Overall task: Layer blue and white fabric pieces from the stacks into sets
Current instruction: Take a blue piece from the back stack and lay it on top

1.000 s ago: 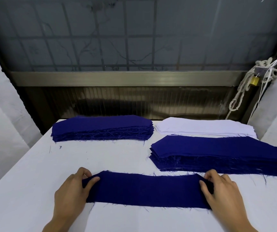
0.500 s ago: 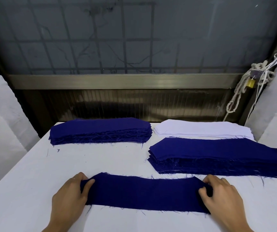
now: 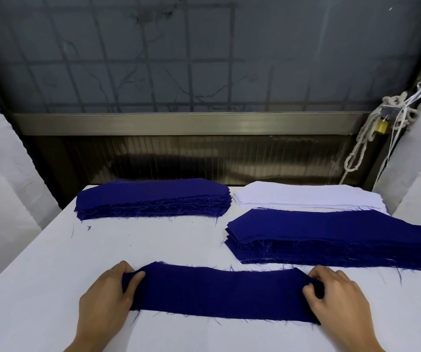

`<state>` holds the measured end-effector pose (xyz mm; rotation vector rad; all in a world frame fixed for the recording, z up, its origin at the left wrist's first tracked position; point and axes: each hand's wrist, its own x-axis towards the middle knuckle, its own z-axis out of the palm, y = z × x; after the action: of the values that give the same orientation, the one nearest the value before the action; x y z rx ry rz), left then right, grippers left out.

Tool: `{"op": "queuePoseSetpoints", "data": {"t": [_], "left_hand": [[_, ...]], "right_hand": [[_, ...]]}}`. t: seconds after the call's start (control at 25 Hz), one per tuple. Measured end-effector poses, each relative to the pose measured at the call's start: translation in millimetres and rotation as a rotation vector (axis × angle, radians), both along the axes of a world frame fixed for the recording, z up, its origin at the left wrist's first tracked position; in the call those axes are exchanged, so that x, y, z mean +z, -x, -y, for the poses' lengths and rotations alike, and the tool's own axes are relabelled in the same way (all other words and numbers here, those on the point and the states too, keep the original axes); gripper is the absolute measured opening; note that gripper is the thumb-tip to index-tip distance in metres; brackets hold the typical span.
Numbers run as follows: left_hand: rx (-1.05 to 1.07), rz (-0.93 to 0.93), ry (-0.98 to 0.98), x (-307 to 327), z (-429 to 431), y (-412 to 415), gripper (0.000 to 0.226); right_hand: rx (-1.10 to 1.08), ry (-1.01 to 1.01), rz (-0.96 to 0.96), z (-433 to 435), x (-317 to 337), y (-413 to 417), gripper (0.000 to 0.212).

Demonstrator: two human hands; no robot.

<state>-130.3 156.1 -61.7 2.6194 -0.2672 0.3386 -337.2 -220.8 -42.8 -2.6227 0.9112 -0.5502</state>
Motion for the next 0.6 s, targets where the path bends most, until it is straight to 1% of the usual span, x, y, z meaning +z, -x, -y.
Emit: {"op": "queuePoseSetpoints", "data": {"t": [0.28,0.4,0.44,0.52,0.6], "left_hand": [[0.003,-0.031,-0.008,4,1,3,0.031],[-0.002,-0.100,0.056,9,0,4,0.033],[-0.020,-0.131,0.113,11,0,3,0.033],[-0.095,-0.193,0.311,19,0,3,0.031],[-0.168,-0.211,0.491,37,4,3,0.029]], "right_hand": [[0.001,-0.003,-0.012,-1,2,1,0.017],[0.023,-0.033,0.015,-2,6,3,0.016],[0.023,-0.068,0.035,-2,7,4,0.016],[0.027,-0.162,0.092,0,10,7,0.020],[0.055,-0.245,0.199,6,16,11,0.023]]}}
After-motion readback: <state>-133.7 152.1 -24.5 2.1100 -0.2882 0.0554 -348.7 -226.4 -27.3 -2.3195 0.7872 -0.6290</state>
